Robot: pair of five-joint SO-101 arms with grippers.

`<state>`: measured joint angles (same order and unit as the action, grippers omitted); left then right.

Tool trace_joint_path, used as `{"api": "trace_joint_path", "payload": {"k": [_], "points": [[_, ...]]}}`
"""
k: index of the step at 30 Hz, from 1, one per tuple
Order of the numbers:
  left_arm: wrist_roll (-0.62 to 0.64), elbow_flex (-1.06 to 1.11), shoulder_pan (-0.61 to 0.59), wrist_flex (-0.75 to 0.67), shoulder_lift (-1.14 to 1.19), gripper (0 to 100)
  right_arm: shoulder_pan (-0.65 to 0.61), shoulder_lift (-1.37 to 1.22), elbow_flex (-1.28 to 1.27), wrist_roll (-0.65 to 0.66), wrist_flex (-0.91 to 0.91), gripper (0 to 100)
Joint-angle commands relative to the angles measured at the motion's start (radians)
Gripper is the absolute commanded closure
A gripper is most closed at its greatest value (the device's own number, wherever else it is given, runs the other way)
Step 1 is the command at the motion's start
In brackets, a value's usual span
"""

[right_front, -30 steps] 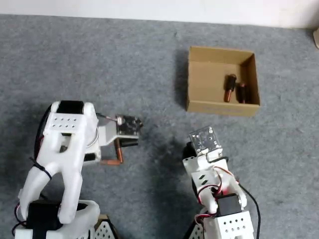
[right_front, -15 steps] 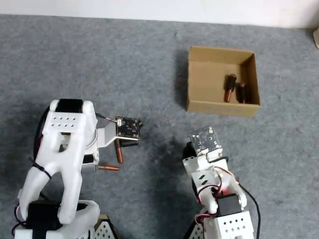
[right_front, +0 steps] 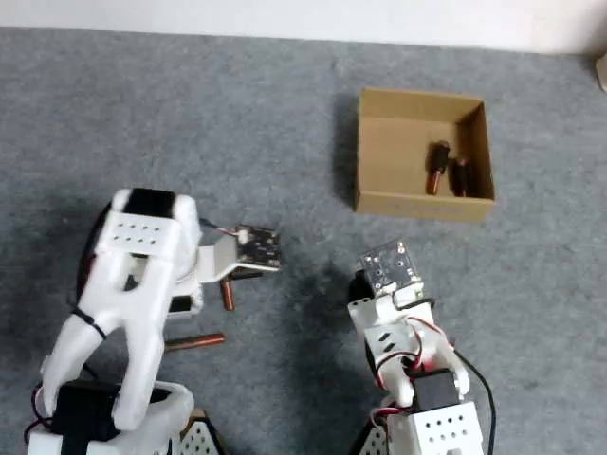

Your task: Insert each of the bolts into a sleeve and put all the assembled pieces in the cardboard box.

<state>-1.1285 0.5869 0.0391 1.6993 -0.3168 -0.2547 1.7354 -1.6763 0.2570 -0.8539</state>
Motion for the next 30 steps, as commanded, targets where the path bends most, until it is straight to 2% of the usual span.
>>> {"api": "trace_joint_path", "payload": {"k": [1, 5, 12, 19, 21, 30], "points": [[0.439, -0.007, 0.067, -0.051, -0.016, 99, 0.013, -0.004, -0.059, -0.002, 0.035, 99.4], [0.865, -0.013, 0.081, -0.117, -0.016, 99, 0.013, -0.004, -0.059, -0.002, 0.035, 99.4], [1.335, -0.010, 0.200, -0.117, -0.016, 99, 0.013, -0.004, -0.059, -0.002, 0.035, 99.4], [1.840, -0.005, 0.163, -0.120, -0.008, 99, 0.013, -0.004, -0.059, -0.002, 0.035, 99.4], [1.892, 0.004, 0.125, -0.124, -0.008, 99, 0.013, -0.004, -0.059, -0.002, 0.035, 99.4], [1.878, 0.120, -0.108, -0.161, -0.007, 99, 0.030, -0.004, -0.059, -0.002, 0.036, 99.4]]}}
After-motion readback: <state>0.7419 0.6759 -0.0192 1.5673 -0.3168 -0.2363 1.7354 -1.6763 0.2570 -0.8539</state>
